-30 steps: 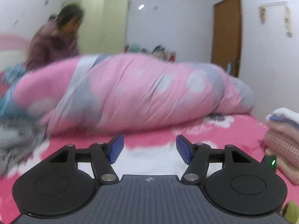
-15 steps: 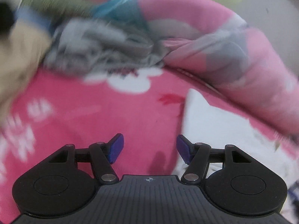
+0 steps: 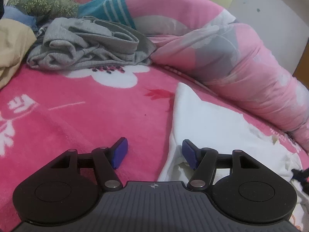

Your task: Fold clothes

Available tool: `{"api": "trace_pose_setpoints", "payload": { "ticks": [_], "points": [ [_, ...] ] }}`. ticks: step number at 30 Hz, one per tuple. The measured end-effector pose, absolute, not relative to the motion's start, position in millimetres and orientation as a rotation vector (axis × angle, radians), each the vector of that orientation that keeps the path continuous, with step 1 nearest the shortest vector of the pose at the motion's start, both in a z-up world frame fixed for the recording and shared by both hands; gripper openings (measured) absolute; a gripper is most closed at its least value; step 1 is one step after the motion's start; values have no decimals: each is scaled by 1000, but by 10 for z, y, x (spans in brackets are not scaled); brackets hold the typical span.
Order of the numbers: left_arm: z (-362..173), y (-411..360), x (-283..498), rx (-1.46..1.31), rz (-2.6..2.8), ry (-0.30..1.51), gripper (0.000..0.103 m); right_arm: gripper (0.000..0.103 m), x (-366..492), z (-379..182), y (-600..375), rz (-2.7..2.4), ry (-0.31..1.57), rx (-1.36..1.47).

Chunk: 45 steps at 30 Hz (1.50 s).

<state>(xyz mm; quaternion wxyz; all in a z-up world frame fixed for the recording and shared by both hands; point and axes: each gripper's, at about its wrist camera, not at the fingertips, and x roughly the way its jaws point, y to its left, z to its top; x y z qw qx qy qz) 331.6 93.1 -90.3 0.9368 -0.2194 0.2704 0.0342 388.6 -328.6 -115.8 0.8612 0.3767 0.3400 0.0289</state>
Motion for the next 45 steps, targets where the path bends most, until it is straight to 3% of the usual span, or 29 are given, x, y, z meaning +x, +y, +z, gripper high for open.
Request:
{"api": "trace_pose_setpoints", "payload": {
  "ticks": [6,14,17,23,29,35,39,45],
  "points": [
    [-926,1005,3337,-482,68,553,62,5,3536,-622,-3183,119,524,625],
    [-933,1036,3340,-493,62,556,62,6,3574,-1324,-3393,-22,690,715],
    [-924,1066,3338,-508,52,549,62,19,3483,-1129,-3366,-73,666,698],
    [-858,1136,3318,-525,16,521,62,19,3217,-636,-2471,169,552,225],
    [-925,1221,3335,-586,20,553,62,19,2875,-827,-849,585,456,-405],
    [-868,1252,3309,-573,-30,532,62,19,2969,-919,-423,578,355,-646],
    [-837,1171,3311,-526,-71,525,62,19,3105,-1123,-458,528,367,-841],
    [-830,913,3316,-371,-118,540,62,19,3256,-1347,-365,535,395,-913]
  ]
}}
